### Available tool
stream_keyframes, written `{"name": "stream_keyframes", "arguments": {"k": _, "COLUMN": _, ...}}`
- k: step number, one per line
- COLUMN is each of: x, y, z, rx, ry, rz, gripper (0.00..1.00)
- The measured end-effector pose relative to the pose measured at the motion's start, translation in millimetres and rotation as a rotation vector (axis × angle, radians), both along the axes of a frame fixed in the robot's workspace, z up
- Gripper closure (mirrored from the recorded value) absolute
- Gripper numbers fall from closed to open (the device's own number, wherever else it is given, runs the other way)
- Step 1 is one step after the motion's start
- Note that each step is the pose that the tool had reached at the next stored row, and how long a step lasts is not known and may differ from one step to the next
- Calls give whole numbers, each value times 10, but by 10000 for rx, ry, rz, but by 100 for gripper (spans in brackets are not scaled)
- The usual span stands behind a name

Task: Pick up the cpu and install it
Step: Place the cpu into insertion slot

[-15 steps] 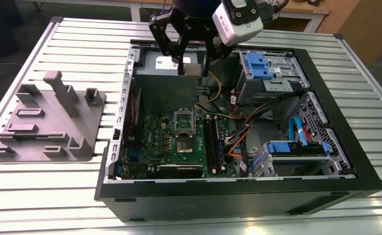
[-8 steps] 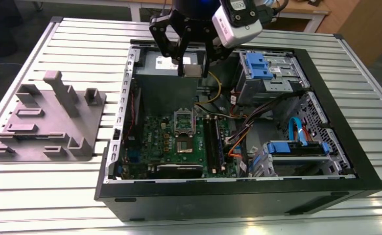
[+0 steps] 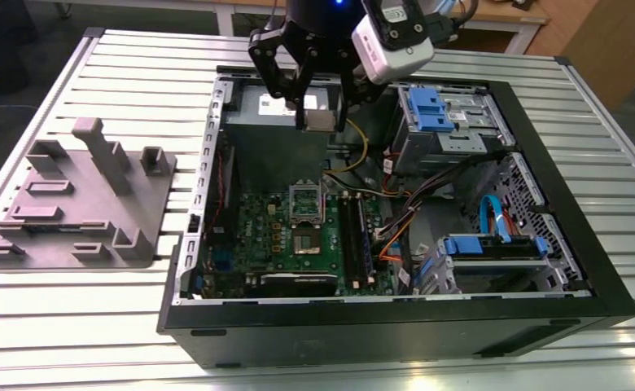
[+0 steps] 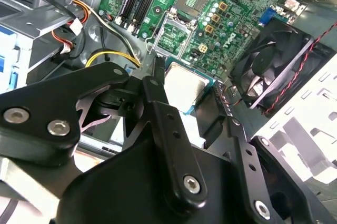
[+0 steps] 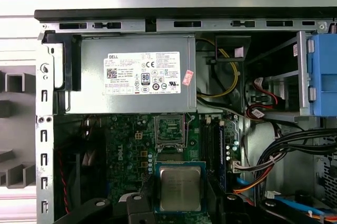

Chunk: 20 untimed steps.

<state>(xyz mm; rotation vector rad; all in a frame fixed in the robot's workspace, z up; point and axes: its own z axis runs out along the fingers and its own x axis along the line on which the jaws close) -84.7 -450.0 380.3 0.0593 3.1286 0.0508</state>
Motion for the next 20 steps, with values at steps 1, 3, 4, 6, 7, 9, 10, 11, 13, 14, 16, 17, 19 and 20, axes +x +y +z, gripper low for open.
{"name": "stream_keyframes", "arguments": {"k": 1, "x": 0, "y": 0, "z": -4, "rx": -1, "ry": 0, "rz": 0, "gripper": 53}}
{"name": "stream_keyframes", "arguments": {"k": 3, "x": 0, "y": 0, "z": -12, "rx": -1, "ry": 0, "rz": 0, "gripper": 53}}
{"name": "stream_keyframes", "arguments": {"k": 4, "x": 0, "y": 0, "z": -16, "rx": -1, "ry": 0, "rz": 0, "gripper": 53}}
{"name": "stream_keyframes", "arguments": {"k": 6, "x": 0, "y": 0, "z": -23, "rx": -1, "ry": 0, "rz": 0, "gripper": 53}}
{"name": "stream_keyframes", "arguments": {"k": 7, "x": 0, "y": 0, "z": -24, "rx": -2, "ry": 1, "rz": 0, "gripper": 53}}
{"name": "stream_keyframes", "arguments": {"k": 9, "x": 0, "y": 0, "z": -25, "rx": -2, "ry": 1, "rz": 0, "gripper": 53}}
{"name": "stream_keyframes", "arguments": {"k": 10, "x": 0, "y": 0, "z": -26, "rx": 0, "ry": 0, "rz": 0, "gripper": 53}}
{"name": "stream_keyframes", "arguments": {"k": 11, "x": 0, "y": 0, "z": -29, "rx": 0, "ry": 0, "rz": 0, "gripper": 53}}
{"name": "stream_keyframes", "arguments": {"k": 13, "x": 0, "y": 0, "z": -31, "rx": -1, "ry": 0, "rz": 0, "gripper": 53}}
{"name": "stream_keyframes", "arguments": {"k": 14, "x": 0, "y": 0, "z": -34, "rx": 0, "ry": 0, "rz": 0, "gripper": 53}}
{"name": "stream_keyframes", "arguments": {"k": 16, "x": 0, "y": 0, "z": -38, "rx": 0, "ry": 0, "rz": 0, "gripper": 53}}
{"name": "stream_keyframes", "arguments": {"k": 17, "x": 0, "y": 0, "z": -41, "rx": -3, "ry": 0, "rz": 0, "gripper": 53}}
{"name": "stream_keyframes", "arguments": {"k": 19, "x": 0, "y": 0, "z": -50, "rx": -12, "ry": 0, "rz": 1, "gripper": 53}}
{"name": "stream_keyframes", "arguments": {"k": 20, "x": 0, "y": 0, "z": -56, "rx": -14, "ry": 0, "rz": 0, "gripper": 53}}
